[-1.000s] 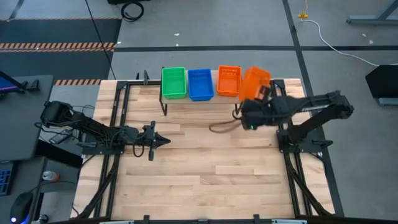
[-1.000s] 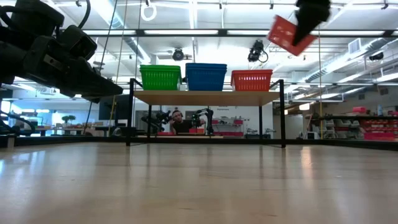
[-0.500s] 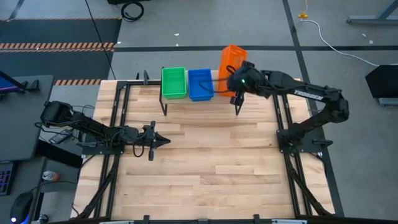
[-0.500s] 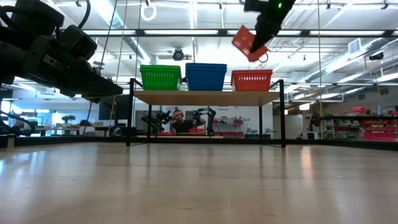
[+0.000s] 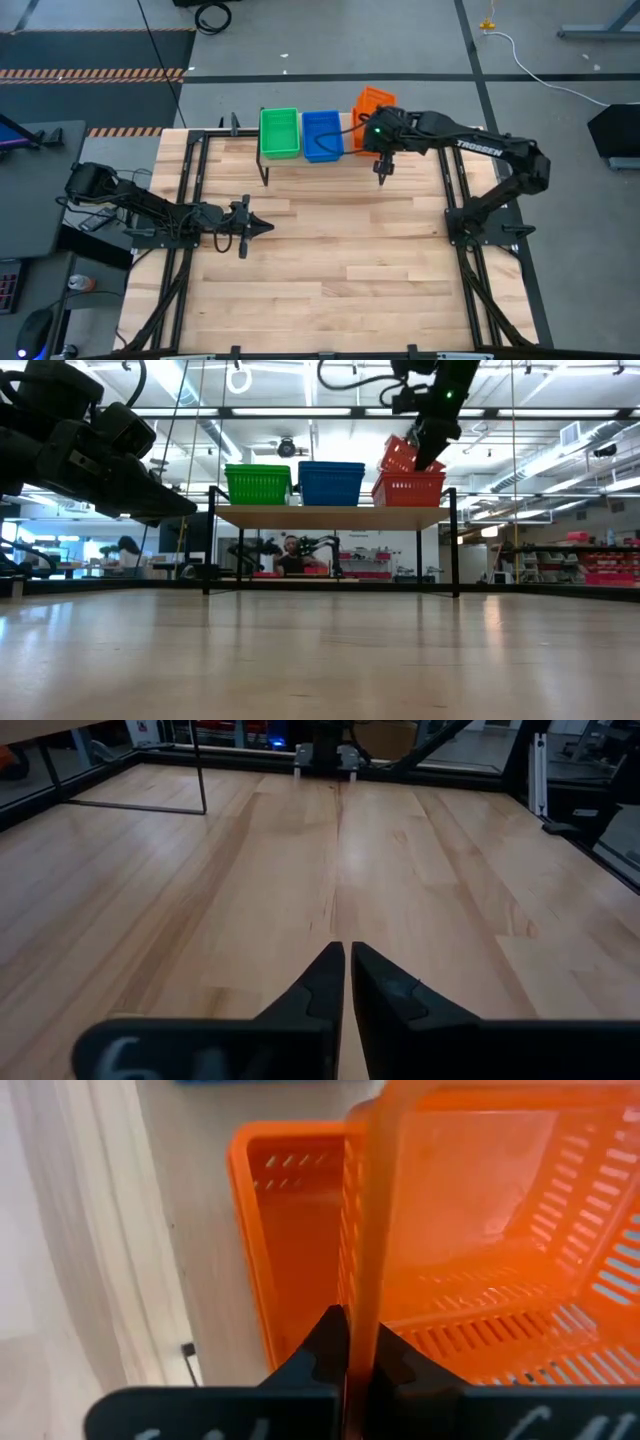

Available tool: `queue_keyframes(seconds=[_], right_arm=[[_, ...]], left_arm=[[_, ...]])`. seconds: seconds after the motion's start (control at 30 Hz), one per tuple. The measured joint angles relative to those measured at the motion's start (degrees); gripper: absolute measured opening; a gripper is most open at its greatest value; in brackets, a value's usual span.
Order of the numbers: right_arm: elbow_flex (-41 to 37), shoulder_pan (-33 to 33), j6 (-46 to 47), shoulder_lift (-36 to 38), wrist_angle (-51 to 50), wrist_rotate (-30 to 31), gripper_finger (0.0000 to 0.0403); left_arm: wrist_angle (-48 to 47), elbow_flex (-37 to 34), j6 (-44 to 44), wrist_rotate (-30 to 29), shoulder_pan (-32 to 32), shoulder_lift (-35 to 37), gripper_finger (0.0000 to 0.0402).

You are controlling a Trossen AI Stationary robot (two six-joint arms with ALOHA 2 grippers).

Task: Stack baskets on shelf by color
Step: Stack the orange bin on the orange bin on the shelf, then return to Home Position

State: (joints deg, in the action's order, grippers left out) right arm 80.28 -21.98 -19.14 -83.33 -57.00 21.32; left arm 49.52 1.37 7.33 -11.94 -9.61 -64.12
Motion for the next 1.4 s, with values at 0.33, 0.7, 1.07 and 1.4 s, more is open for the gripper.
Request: queue_keyframes(seconds=[0.33, 0.7, 1.07, 1.4], right_arm=[[-0.01, 1.67, 2.18, 3.82, -1.04, -0.66, 0.0014], [-0.01, 1.71, 4.74, 3.74, -3.71, -1.90, 0.0025], [-0.01, 1.71, 5.60, 3.74, -3.94, -0.11, 0.0123], [-0.01, 3.42, 7.64, 3.74, -3.94, 0.02, 0.0159]], left_arm=[[-0.13, 0.01, 0.02, 0.00, 0.00, 0.00, 0.0021], [-0.67, 0.02, 1.11, 0.00, 0.00, 0.00, 0.0025], [-1.03, 0.01, 1.46, 0.00, 0.00, 0.00, 0.0029], [-1.03, 0.02, 1.47, 0.00, 0.00, 0.00, 0.0022]])
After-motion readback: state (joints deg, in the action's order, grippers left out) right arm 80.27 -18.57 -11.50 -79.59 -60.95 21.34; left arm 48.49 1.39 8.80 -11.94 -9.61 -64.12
